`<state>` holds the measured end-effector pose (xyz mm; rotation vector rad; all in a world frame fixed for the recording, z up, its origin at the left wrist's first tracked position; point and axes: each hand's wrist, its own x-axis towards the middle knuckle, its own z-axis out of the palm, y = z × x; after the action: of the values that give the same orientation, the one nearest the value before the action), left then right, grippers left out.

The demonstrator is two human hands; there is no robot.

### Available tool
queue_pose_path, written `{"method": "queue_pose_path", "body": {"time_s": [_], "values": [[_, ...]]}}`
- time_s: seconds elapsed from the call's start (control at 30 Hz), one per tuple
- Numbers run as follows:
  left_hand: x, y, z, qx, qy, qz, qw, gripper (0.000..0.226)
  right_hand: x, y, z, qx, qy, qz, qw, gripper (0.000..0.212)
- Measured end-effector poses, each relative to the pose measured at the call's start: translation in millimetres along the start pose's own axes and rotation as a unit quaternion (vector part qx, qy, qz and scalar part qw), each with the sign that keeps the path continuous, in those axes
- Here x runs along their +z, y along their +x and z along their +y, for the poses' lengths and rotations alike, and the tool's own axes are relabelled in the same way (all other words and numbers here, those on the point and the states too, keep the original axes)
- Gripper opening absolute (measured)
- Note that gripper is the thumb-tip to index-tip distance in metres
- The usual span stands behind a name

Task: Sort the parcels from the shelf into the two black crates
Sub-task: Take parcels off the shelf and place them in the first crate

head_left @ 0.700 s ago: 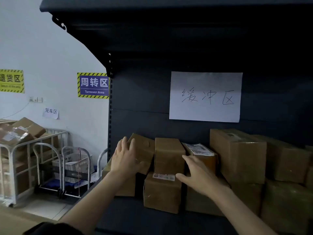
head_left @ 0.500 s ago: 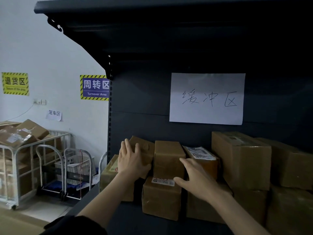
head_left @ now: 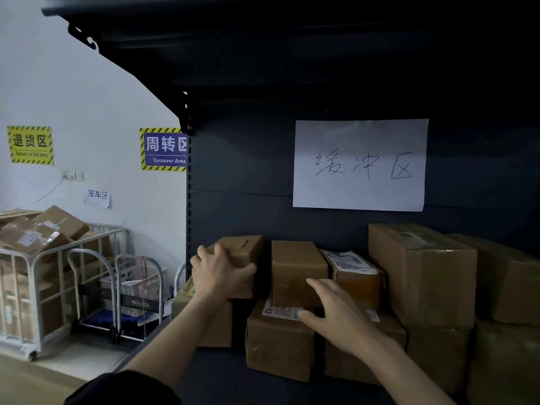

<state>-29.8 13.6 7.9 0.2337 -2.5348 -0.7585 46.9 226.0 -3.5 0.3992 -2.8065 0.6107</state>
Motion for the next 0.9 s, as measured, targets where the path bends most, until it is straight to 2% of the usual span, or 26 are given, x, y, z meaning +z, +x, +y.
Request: {"method": "queue_pose_path", "body": {"time_s": [0.1, 0.17, 0.27, 0.37, 0.43, 0.53, 0.67, 0.73, 0.8, 0.83, 0.9], "values": [[-18, -2, -14, -0.047, -0.153, 0.019, 0.987, 0.082, 6, 2, -10, -0.007, 0.025, -0.003, 1.0, 0.067], [-29, -10, -23, -0.077, -0.267, 0.032, 0.96, 0.081, 12, 5, -20, -0.013, 0.053, -0.003, 0.998, 0.066], [-38, -24, -36, -0.114, -0.457, 0.008, 0.882, 0.054, 22, 11, -39, -0.009, 0.113, -0.012, 0.993, 0.066], [-40, -35, -50, -0.176, -0.581, -0.039, 0.794, 0.046, 33, 17, -60, -0.014, 0.153, -0.018, 0.988, 0.067], [-42, -44, -55, -0.2, -0.641, -0.097, 0.735, 0.044, 40, 19, -73, -0.028, 0.176, -0.034, 0.983, 0.07], [-47, -57, -60, -0.226, -0.685, -0.14, 0.678, 0.051, 45, 20, -85, -0.024, 0.241, -0.049, 0.969, 0.063], [-54, -70, -66, -0.245, -0.721, -0.152, 0.631, 0.054, 52, 24, -88, 0.045, 0.333, -0.037, 0.941, 0.066], [-57, -77, -66, -0.225, -0.716, -0.199, 0.631, 0.057, 56, 24, -89, 0.049, 0.364, -0.04, 0.929, 0.053], [-58, -81, -67, -0.215, -0.692, -0.225, 0.652, 0.056, 55, 21, -93, 0.048, 0.402, -0.029, 0.914, 0.039], [-57, -82, -69, -0.209, -0.67, -0.217, 0.679, 0.05, 52, 19, -95, 0.049, 0.42, -0.019, 0.906, 0.034], [-53, -79, -77, -0.172, -0.608, -0.149, 0.76, 0.032, 49, 17, -94, 0.046, 0.434, -0.004, 0.9, 0.03]]}}
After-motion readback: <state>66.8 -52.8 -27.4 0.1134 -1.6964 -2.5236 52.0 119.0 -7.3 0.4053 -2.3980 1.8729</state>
